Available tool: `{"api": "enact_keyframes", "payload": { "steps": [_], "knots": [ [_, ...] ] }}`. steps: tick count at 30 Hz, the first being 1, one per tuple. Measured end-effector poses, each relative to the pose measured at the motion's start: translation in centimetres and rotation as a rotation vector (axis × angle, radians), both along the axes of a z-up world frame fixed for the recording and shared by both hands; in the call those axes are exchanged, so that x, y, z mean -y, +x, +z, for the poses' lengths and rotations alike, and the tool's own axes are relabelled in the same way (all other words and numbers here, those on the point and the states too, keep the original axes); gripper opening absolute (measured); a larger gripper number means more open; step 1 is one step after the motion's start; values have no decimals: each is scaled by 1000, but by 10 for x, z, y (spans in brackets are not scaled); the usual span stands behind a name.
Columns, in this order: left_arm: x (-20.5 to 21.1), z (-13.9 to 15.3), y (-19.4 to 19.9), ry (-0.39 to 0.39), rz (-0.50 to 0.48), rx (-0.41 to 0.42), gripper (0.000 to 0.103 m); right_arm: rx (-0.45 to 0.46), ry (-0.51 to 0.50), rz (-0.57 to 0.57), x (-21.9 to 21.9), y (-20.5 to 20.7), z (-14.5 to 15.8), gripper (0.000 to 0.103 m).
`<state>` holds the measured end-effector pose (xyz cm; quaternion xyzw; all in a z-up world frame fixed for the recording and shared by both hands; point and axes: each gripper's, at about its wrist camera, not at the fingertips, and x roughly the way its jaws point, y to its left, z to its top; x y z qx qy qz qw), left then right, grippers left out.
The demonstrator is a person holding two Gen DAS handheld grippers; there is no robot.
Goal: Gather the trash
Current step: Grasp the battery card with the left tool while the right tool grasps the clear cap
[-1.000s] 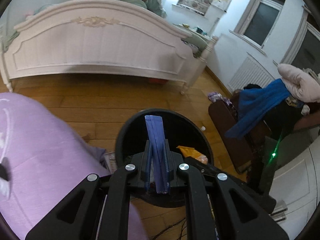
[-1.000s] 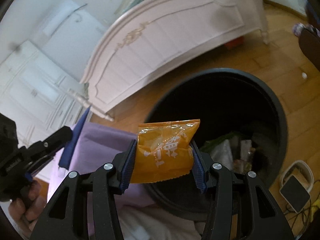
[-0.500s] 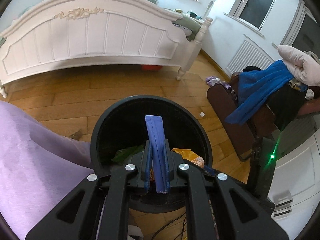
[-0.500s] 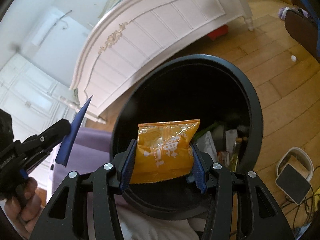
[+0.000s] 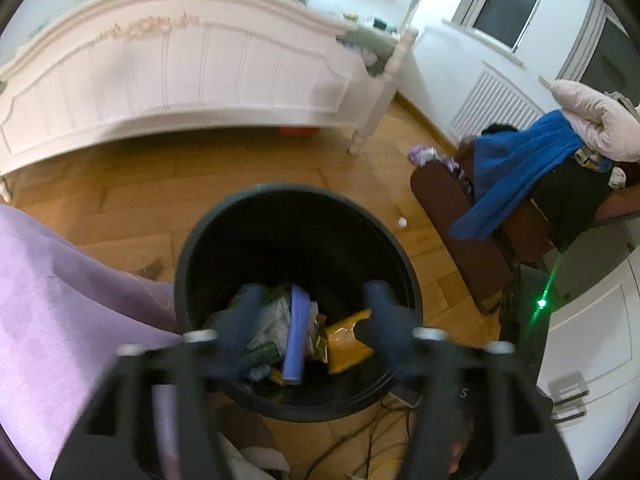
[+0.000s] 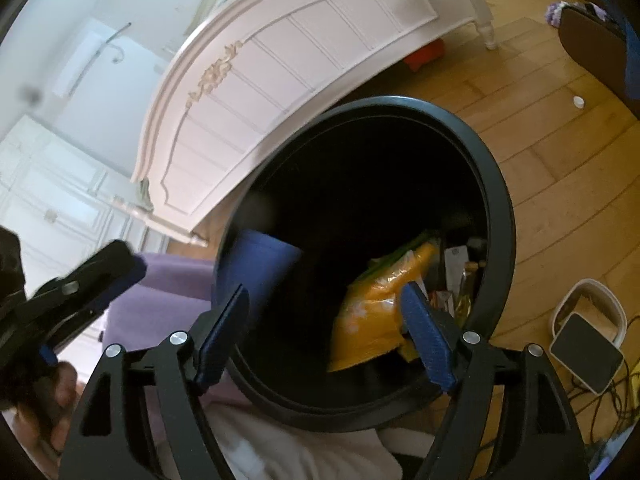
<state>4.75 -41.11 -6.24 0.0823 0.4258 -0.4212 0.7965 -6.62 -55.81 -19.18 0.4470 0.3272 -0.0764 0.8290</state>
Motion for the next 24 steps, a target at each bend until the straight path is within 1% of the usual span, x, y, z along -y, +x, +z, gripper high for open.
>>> {"api": "enact_keyframes", "payload": {
  "steps": [2, 4, 6, 8, 14, 20, 24],
  "knots": [
    [-9, 7, -4, -23, -1, 29, 78, -2, -7, 1, -2, 0, 3, 79],
    [-18, 12, -6, -26, 4, 45, 82, -4, -19, 5, -7, 1, 8, 79],
    [-30, 17, -7, -32, 18, 62, 88, -1, -33, 18, -14, 4, 15, 79],
    [-45, 23, -6, -35, 45, 83, 91, 4, -51, 34, -23, 8, 23, 79],
    [-99, 42, 1, -43, 166, 150, 96, 34, -109, 93, -52, 22, 52, 79],
    [-153, 60, 7, -59, 276, 211, 97, 79, -181, 163, -90, 39, 89, 79],
    [-182, 70, 9, -56, 339, 256, 97, 104, -229, 215, -118, 50, 111, 79]
  ]
}}
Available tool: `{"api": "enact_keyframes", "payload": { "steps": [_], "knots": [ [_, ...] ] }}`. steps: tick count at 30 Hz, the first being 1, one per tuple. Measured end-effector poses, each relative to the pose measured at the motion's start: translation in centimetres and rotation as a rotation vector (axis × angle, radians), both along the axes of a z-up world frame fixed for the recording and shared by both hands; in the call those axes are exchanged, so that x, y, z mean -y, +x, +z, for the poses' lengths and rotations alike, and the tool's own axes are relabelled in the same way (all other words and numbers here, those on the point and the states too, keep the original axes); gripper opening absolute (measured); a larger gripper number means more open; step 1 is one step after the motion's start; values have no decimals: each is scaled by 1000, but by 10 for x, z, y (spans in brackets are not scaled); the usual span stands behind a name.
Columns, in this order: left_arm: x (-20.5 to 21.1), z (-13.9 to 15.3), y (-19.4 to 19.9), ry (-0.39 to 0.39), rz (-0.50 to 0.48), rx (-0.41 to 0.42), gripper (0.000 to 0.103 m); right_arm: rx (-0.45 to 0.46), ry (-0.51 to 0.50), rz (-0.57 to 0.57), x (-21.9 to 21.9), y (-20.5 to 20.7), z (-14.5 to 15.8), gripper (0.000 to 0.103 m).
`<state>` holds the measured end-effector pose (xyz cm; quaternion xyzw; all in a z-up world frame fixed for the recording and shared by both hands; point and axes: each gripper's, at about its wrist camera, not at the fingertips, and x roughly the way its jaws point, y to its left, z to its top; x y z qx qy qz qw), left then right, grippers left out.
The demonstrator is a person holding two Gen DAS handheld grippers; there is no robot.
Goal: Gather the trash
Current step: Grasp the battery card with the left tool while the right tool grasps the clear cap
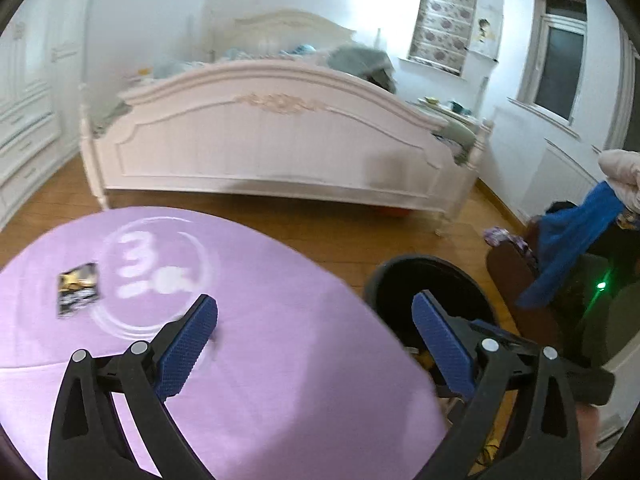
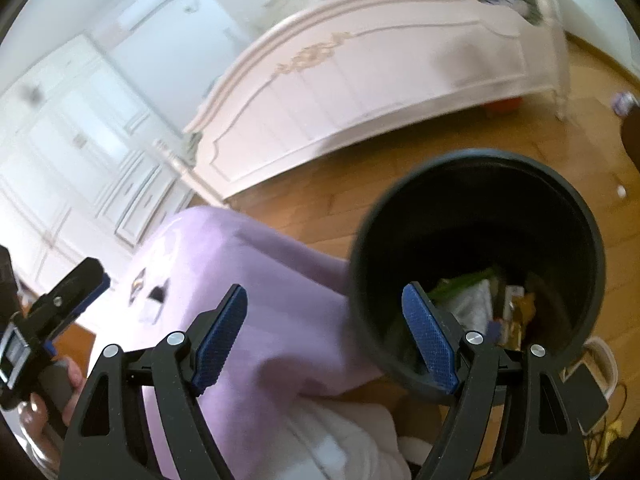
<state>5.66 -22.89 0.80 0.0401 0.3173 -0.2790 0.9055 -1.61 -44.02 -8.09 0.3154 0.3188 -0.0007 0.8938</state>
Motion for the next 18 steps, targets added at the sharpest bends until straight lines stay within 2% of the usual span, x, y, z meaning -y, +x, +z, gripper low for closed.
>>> {"api": "enact_keyframes", "payload": {
  "steps": [8, 18],
  "knots": [
    [-56, 3, 9, 1, 102, 39, 97, 22, -86, 122, -63, 26, 30, 79],
    [-149, -16, 49, -26, 294, -33, 97, 9, -164, 279, -143, 63, 43, 79]
  ]
}}
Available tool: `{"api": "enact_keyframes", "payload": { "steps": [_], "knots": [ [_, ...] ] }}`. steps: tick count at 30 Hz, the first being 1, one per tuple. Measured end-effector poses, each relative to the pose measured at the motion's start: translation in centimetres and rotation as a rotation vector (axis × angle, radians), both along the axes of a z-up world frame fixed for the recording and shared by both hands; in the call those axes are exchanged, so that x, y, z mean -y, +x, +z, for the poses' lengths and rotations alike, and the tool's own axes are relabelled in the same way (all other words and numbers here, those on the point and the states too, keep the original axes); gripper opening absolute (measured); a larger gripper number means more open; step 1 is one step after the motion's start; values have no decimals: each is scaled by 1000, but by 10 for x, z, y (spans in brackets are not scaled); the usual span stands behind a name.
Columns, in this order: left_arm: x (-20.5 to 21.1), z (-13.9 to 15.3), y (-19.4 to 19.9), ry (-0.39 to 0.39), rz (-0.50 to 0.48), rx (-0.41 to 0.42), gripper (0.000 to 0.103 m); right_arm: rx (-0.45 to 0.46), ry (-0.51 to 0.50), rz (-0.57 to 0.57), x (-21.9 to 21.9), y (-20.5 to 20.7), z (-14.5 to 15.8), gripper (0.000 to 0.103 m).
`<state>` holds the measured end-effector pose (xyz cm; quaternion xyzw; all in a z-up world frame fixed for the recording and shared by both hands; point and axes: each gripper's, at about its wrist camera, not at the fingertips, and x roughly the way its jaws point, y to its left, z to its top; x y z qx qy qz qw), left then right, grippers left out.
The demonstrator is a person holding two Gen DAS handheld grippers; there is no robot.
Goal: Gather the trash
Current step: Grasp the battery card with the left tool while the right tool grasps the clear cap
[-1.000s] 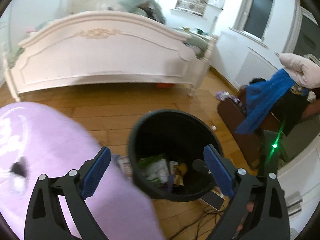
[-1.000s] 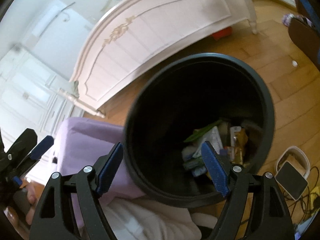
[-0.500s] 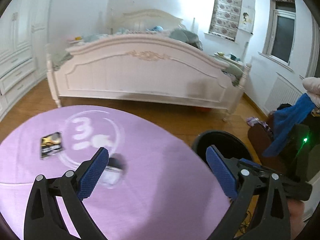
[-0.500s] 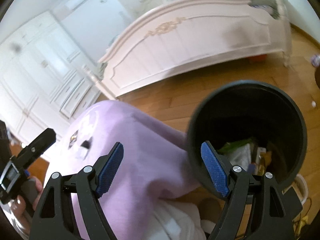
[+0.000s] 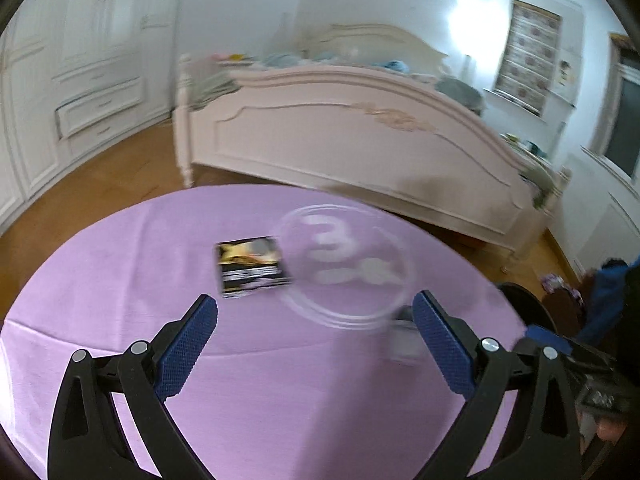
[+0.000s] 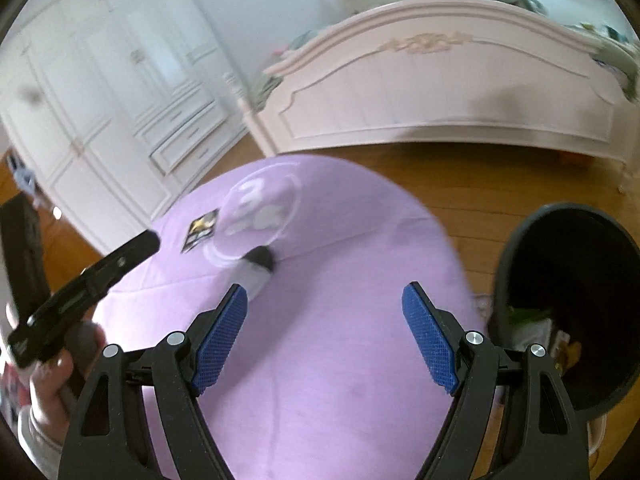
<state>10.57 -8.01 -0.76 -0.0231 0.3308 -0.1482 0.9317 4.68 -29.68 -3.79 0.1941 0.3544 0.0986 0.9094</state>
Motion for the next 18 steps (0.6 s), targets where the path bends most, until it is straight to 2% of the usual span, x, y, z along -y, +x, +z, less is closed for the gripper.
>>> {"api": "enact_keyframes", "payload": {
  "steps": [5, 8, 12, 18],
  "knots": [
    [-31, -13, 25, 8, 70, -50, 97, -11, -34, 59, -28, 16, 1, 79],
    [-40, -21, 39, -3, 69, -85, 97, -28, -64, 98, -44, 27, -1, 79],
    [-36, -26, 48, 19, 53, -108, 97, -47, -100, 129, -58, 38, -5, 79],
    [-21, -36, 70, 107, 46, -132, 97, -83, -167, 154, -75, 56, -12, 79]
  ]
}}
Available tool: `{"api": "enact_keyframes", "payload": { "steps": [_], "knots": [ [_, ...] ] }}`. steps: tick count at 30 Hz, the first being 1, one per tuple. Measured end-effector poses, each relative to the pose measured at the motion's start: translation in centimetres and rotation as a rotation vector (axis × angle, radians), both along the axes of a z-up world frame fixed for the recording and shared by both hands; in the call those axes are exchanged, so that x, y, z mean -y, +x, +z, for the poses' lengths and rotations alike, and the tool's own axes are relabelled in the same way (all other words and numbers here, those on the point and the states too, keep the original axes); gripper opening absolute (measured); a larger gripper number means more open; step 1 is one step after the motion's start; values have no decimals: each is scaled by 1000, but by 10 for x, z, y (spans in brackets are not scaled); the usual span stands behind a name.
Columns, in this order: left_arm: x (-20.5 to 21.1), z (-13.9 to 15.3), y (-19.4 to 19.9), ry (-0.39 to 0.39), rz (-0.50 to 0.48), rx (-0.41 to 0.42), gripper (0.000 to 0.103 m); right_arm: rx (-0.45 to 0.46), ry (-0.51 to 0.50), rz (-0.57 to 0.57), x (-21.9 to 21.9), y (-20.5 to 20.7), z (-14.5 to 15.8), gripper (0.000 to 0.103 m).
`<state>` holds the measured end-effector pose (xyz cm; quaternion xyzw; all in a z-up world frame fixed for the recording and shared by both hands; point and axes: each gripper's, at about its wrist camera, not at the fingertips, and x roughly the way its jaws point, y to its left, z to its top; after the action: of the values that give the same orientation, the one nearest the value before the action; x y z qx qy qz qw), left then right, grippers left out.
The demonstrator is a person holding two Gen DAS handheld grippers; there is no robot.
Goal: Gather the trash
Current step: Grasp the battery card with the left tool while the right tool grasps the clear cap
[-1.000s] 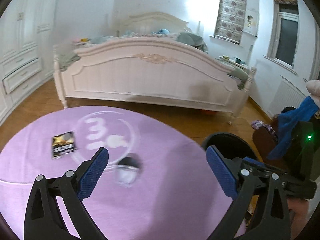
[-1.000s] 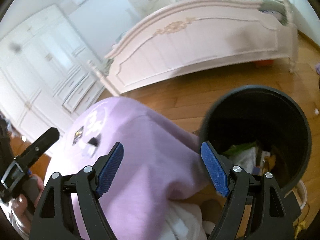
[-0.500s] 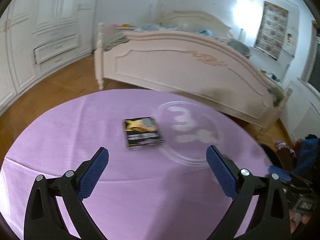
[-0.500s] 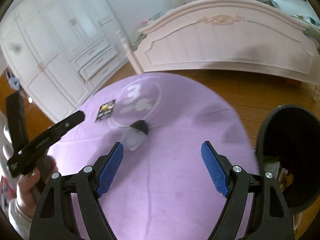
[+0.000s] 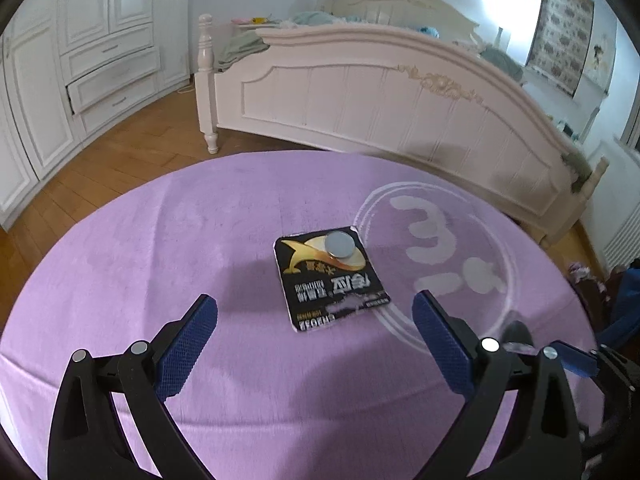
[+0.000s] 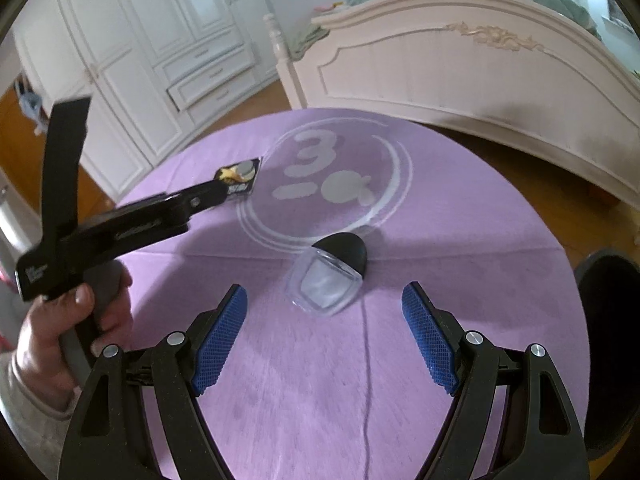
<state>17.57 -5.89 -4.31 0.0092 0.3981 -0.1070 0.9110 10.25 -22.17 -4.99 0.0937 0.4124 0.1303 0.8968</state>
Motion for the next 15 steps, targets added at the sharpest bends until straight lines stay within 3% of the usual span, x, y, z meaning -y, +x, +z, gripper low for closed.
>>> {"api": "enact_keyframes", "payload": {
  "steps": [5, 7, 10, 12, 15],
  "knots": [
    [8, -9, 14, 69, 10, -52, 96, -3, -58, 6, -10, 10, -2, 79],
    [11, -11, 15, 116, 12, -56, 95, -9, -84, 11, -13, 14, -4, 74],
    [12, -10, 17, 124, -1, -43, 86, 2, -135, 16, -17, 18, -5, 63],
    [13, -8, 16, 127, -9, -35, 74, 7, -164, 14, -18, 19, -6, 53],
    [13, -6, 16, 129, -16, -19, 59, 9, -169, 18, -17, 23, -7, 49]
  ]
}}
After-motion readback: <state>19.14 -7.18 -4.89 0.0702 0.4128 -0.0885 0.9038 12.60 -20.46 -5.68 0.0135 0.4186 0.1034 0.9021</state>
